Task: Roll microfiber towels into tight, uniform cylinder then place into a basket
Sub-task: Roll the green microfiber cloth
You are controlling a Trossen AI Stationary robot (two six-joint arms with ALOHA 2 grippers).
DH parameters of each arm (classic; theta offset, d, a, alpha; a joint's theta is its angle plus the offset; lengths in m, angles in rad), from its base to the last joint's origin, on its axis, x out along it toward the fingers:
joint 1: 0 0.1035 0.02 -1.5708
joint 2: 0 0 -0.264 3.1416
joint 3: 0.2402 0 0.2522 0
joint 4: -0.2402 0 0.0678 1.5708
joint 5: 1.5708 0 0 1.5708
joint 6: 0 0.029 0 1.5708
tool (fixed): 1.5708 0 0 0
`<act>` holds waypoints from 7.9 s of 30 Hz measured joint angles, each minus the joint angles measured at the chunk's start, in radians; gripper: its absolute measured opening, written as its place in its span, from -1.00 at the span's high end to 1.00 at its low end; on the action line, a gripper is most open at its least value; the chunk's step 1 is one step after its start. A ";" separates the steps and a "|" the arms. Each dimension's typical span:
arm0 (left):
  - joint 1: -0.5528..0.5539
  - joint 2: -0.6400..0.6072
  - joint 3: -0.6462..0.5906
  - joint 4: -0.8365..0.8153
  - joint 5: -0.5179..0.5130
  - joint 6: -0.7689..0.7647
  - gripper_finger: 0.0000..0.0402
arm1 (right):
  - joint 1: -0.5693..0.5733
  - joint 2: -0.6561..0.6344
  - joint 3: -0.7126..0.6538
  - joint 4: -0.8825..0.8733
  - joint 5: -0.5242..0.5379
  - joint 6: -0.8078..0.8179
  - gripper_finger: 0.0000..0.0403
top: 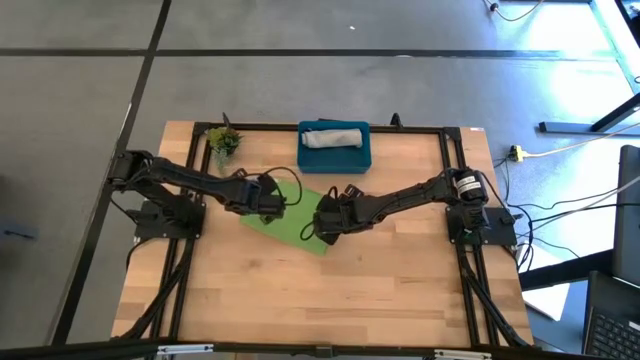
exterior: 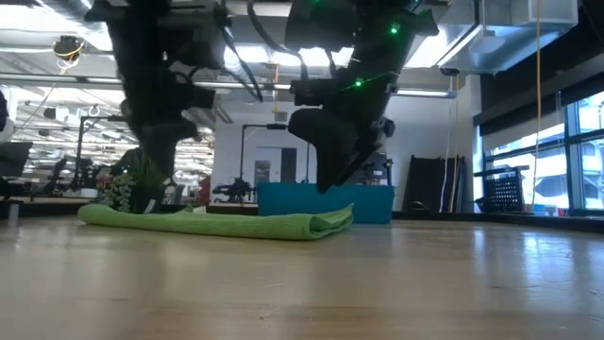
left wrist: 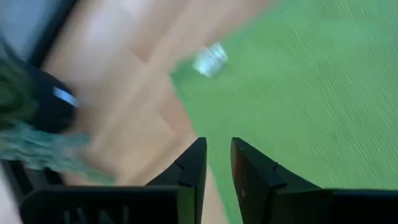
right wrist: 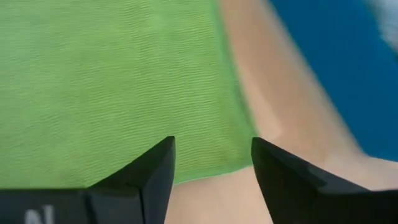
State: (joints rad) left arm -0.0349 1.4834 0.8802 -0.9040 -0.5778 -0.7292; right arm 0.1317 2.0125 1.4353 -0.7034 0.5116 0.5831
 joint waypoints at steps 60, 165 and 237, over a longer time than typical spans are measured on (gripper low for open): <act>-0.155 -0.076 -0.154 0.236 0.046 0.115 0.68 | 0.168 0.003 -0.025 0.401 -0.230 -0.115 -0.02; -0.209 -0.119 -0.373 0.647 0.272 0.444 0.68 | 0.236 0.053 -0.225 0.682 -0.229 0.137 -0.02; -0.614 -0.332 -0.358 0.606 0.119 0.240 0.68 | 0.242 0.190 0.233 0.369 -0.097 -0.559 0.99</act>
State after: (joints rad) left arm -0.6487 1.1511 0.5224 -0.2985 -0.4591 -0.4892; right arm 0.3741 2.2028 1.6687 -0.3348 0.4148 0.0243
